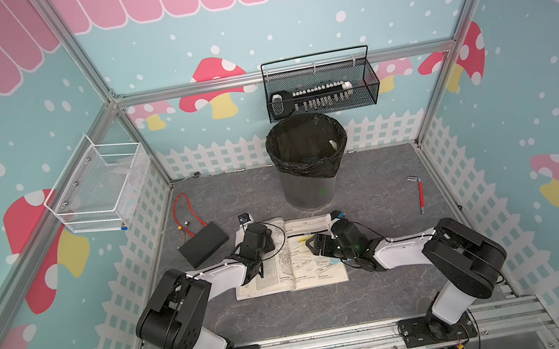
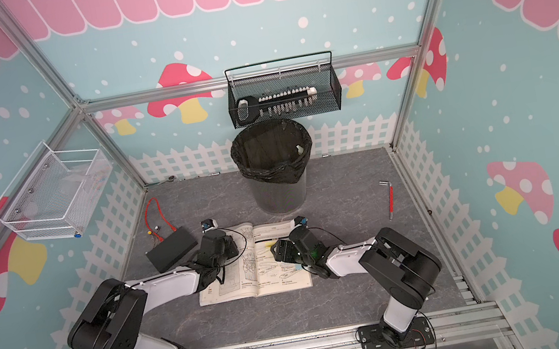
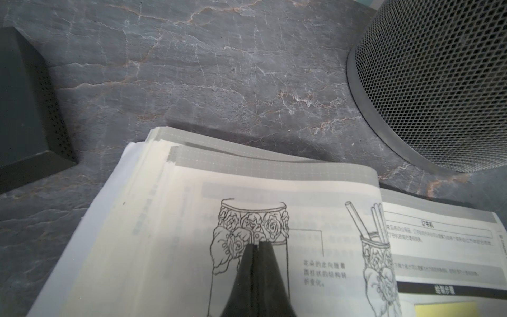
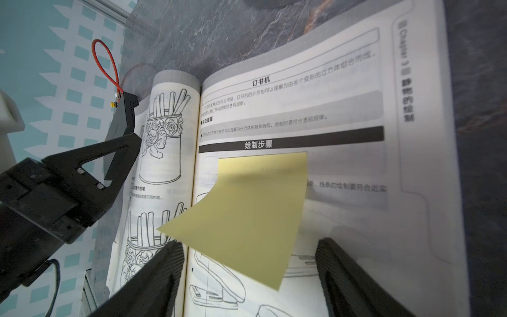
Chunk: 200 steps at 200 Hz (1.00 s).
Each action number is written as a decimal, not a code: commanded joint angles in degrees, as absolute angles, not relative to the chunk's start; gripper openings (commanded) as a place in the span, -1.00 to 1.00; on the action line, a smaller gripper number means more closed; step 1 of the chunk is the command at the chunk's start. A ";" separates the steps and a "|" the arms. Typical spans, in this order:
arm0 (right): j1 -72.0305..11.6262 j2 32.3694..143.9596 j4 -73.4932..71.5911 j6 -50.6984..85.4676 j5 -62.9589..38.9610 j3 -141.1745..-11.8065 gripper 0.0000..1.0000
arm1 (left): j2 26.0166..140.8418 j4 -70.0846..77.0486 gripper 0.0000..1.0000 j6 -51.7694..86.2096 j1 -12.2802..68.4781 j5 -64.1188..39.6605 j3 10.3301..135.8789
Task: Peel off the used sticky note
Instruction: Tear off the note from the book.
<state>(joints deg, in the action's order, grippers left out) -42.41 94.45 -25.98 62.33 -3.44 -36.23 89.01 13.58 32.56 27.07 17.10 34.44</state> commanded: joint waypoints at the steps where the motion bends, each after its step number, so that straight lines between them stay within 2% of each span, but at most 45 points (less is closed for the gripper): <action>1: -42.19 96.94 -26.28 64.75 -2.75 -35.88 0.62 | 90.00 12.84 -1.00 32.26 27.51 16.70 35.13; 118: -42.42 96.08 -33.36 69.35 -6.42 -34.93 0.71 | 90.26 13.10 -1.00 31.90 27.69 16.79 34.91; 146: -42.50 98.14 -34.36 69.71 -7.08 -35.41 0.66 | 90.07 13.10 -1.00 31.90 27.77 16.61 34.80; 159: -42.52 99.47 -35.29 69.93 -7.72 -35.80 0.53 | 89.87 13.17 -1.00 31.90 27.94 16.07 34.80; 180: -42.62 101.36 -36.64 70.47 -8.41 -36.42 0.10 | 88.92 13.11 -1.00 31.41 29.09 15.38 34.81; 190: -42.76 101.81 -36.91 70.70 -8.28 -36.53 -0.34 | 88.52 13.10 -1.00 31.05 30.01 15.62 34.90; 200: -42.87 101.95 -37.01 70.70 -8.09 -36.52 -0.61 | 88.18 13.02 -1.00 31.02 30.63 15.99 34.76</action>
<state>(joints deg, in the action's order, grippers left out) -42.44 100.51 -35.97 70.30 -7.81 -35.88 89.25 13.91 32.25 28.75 17.10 34.44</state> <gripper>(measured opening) 0.328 0.042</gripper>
